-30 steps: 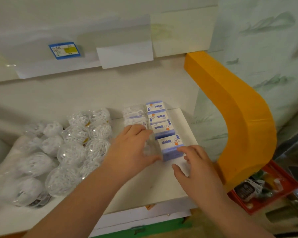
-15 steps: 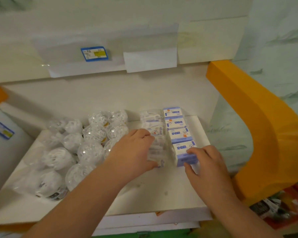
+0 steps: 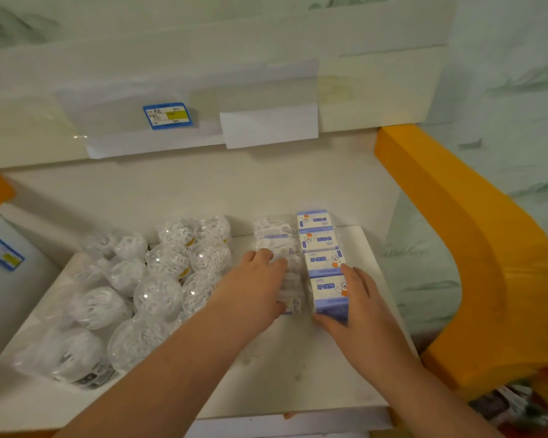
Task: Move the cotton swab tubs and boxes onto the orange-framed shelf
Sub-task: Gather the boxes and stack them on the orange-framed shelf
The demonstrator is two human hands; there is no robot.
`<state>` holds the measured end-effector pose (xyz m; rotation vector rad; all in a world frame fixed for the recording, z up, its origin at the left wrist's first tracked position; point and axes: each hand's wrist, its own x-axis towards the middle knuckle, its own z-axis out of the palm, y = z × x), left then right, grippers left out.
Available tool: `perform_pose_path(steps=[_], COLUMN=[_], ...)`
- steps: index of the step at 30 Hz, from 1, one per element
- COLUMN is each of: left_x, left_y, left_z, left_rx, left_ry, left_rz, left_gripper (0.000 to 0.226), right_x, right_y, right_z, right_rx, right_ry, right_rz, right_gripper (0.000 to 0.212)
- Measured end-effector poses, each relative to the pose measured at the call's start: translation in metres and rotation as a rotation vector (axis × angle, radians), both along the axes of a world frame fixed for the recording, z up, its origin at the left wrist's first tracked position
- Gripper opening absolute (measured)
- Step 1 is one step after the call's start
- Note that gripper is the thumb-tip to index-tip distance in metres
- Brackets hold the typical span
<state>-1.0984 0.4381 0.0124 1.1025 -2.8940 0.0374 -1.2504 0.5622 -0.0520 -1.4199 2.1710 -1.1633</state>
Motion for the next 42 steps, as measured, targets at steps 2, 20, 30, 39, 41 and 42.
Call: perform_pose_path(steps=[2,20,30,39,41,42], left_x=[-0.003,-0.012,-0.016,-0.018,-0.019,-0.019], left_y=[-0.002,0.0,0.004,0.0,0.0,0.0], left_z=[-0.001,0.0,-0.006,-0.003,-0.003,-0.003], left_rx=[0.009,0.068,0.072,0.072,0.072,0.076], left_ry=[-0.009,0.071,0.091,0.06,0.047,0.048], left_rz=[0.013,0.111,0.145,0.133,0.133,0.135], left_gripper=[0.06,0.069,0.066,0.066,0.066,0.066], right_x=[-0.001,-0.002,-0.002,-0.007,-0.007,-0.007], right_y=[-0.002,-0.004,-0.021,-0.024,-0.026,-0.026], right_z=[-0.006,-0.003,0.0,-0.005,-0.007,-0.007], right_rx=[0.007,-0.013,-0.111,-0.116,-0.118,-0.118], right_ry=[-0.012,-0.059,-0.219,-0.222,-0.23,-0.229], right_rz=[-0.004,0.025,-0.101,-0.076,-0.083,-0.086], right_gripper=[0.087,0.086,0.058,0.069,0.069,0.069])
